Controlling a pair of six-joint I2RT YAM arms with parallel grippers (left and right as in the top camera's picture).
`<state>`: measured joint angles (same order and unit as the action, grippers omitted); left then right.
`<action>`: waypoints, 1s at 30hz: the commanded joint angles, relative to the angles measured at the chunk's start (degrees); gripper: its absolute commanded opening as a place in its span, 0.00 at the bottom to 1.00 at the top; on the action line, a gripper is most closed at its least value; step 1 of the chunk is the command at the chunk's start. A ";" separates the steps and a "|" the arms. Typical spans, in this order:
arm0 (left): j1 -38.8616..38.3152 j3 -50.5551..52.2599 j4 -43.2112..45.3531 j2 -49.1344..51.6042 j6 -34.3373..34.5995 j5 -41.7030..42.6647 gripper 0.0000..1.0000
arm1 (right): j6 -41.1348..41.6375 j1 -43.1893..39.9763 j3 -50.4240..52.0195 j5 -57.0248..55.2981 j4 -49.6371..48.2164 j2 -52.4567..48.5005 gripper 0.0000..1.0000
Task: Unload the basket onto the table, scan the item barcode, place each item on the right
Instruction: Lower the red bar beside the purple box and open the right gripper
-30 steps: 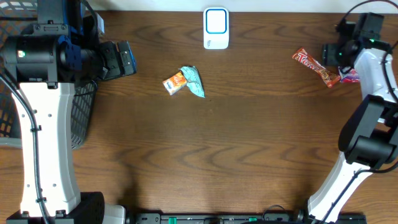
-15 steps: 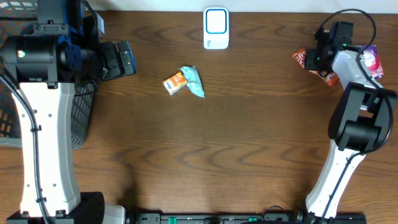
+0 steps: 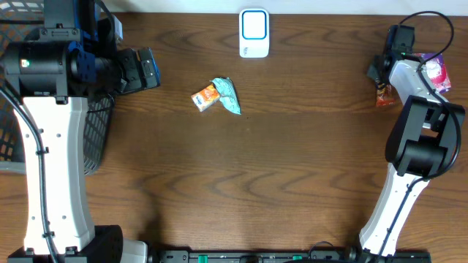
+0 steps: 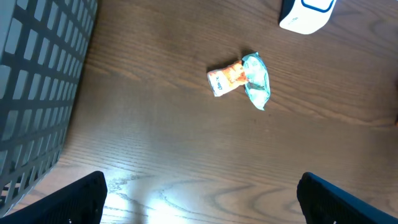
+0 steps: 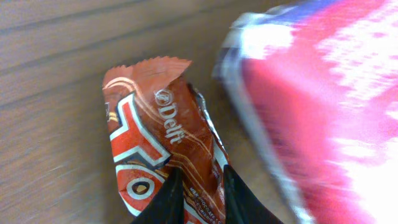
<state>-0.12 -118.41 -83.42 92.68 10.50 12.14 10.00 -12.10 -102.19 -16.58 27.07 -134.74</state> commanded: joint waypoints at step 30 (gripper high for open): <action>-0.11 0.13 -0.11 0.44 0.28 0.48 0.98 | 0.42 7.48 -0.11 51.25 10.95 11.30 0.65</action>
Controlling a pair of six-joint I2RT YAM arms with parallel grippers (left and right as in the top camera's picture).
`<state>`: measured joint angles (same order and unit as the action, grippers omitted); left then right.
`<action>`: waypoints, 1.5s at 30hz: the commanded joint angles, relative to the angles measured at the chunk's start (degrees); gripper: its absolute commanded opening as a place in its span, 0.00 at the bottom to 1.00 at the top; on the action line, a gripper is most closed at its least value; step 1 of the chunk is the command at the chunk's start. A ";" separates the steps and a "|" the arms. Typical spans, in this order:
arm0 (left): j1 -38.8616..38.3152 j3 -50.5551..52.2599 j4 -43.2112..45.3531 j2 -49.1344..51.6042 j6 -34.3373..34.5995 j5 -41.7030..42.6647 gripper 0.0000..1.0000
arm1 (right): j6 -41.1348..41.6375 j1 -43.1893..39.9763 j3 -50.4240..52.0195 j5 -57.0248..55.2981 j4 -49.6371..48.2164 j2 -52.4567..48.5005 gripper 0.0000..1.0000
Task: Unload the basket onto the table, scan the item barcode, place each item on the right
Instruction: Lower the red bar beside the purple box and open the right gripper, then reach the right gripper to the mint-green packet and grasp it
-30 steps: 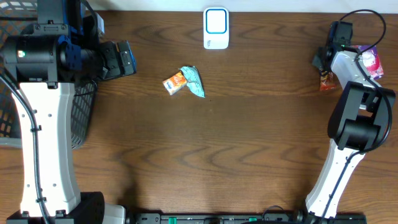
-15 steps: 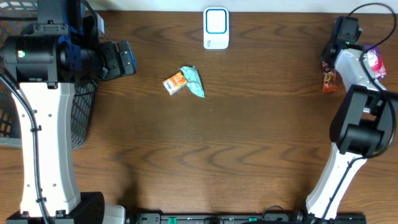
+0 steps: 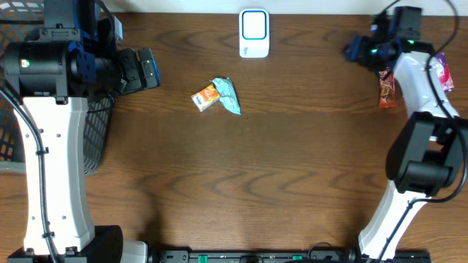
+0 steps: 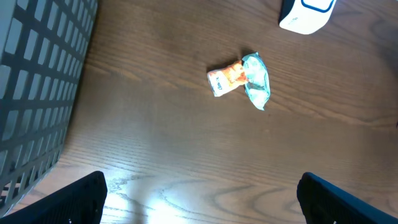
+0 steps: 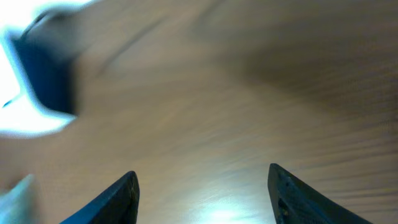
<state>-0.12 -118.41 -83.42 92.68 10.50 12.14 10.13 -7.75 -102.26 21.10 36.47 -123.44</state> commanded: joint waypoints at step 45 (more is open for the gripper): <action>-0.11 0.13 -0.09 0.44 0.28 0.48 0.98 | 8.26 46.25 0.11 -33.00 0.31 -11.74 0.60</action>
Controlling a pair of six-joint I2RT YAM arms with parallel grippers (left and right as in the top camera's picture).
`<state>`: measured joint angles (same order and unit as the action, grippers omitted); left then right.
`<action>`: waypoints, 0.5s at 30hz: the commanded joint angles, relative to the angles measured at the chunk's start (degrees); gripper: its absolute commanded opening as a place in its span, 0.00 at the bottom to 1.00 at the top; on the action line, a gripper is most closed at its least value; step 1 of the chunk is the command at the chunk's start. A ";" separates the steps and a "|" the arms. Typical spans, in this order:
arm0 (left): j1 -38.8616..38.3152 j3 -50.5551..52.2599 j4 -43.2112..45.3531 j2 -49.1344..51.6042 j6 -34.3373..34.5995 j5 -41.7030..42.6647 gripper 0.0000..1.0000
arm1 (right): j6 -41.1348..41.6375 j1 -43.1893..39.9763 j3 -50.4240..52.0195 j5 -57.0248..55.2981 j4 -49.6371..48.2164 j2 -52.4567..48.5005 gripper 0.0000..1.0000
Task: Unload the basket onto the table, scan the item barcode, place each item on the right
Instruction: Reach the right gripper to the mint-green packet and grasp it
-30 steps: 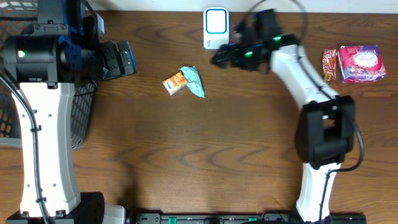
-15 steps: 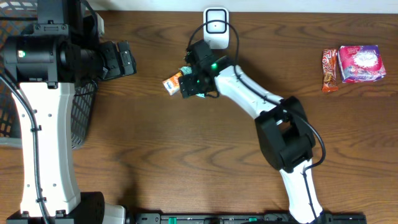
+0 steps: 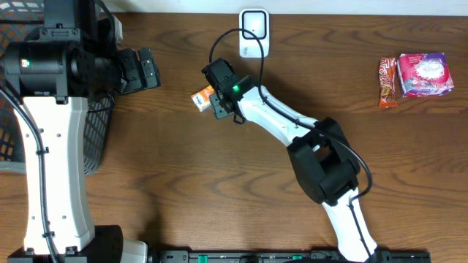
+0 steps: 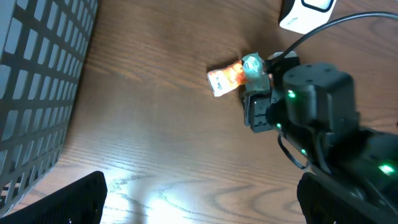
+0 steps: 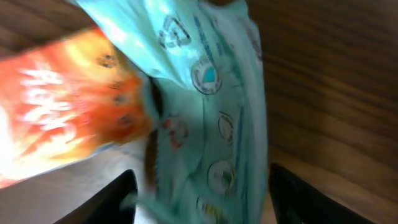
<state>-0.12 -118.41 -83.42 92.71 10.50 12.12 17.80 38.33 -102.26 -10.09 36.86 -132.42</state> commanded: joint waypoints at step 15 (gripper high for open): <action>-0.11 0.13 -0.11 0.44 0.28 0.50 0.98 | 5.51 -5.62 -4.00 10.56 7.45 0.63 0.01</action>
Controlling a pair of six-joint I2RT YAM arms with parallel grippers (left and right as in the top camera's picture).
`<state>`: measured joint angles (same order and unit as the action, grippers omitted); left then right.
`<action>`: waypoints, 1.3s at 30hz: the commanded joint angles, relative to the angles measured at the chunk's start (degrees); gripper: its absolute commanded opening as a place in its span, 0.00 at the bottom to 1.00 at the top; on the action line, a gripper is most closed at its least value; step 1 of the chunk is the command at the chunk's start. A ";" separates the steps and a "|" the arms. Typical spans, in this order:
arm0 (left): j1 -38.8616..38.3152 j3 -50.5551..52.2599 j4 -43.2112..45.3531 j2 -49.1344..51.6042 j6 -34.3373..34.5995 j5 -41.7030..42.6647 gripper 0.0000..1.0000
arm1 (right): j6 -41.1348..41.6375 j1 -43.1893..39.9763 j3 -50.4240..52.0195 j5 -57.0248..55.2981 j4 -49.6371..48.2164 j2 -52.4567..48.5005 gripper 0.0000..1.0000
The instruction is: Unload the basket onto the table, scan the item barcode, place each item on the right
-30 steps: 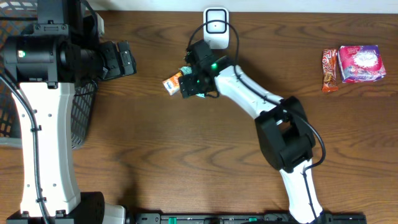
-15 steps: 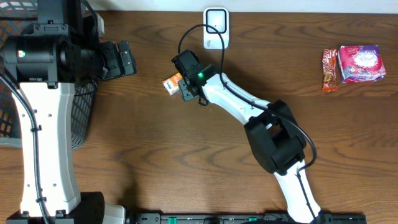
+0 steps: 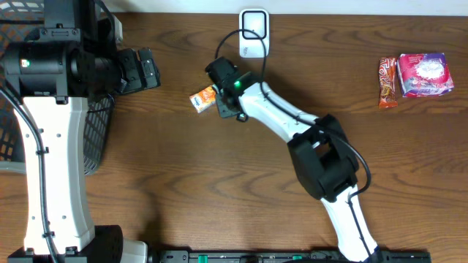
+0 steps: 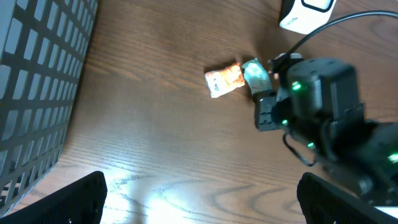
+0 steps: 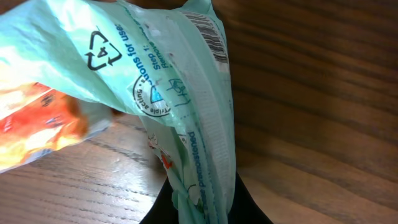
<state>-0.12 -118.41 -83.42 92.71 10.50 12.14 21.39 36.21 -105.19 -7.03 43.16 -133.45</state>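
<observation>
A teal wet-wipe packet [image 5: 180, 106] is pinched between the fingers of my right gripper [image 5: 202, 193], which is shut on it just above the wood. Its barcode [image 5: 212, 37] faces the wrist camera. From overhead, my right gripper [image 3: 225, 102] stands mid-table below the white scanner [image 3: 254, 33]. An orange packet [image 3: 203, 97] lies against the teal packet's left side. My left gripper [image 4: 202, 205] hangs open high over the table's left part, holding nothing; from there the teal packet [image 4: 255, 73] and orange packet [image 4: 224, 81] both show.
A dark wire basket [image 3: 95, 139] stands at the left edge under the left arm. A red snack packet [image 3: 386, 82] and a pink packet [image 3: 420, 73] lie at the far right. The scanner's cable [image 3: 223, 44] loops over the right arm.
My right gripper, then open around the teal packet, is now shut on it. The orange packet has shifted slightly to the left. The left arm has not moved.
My right gripper was shut on the red snack packet at the far right beside the pink packet. Then it stood open, with the red packet lying there. Later it was open over the teal packet mid-table, and now it grips that packet.
</observation>
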 commanded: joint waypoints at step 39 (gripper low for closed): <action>-0.11 0.13 -0.09 0.52 0.28 0.48 0.98 | -15.10 -37.51 14.67 53.55 24.09 2.36 0.20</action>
<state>-0.12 -118.41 -83.42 92.71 10.50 12.12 0.99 1.58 -90.17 55.22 67.64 -132.68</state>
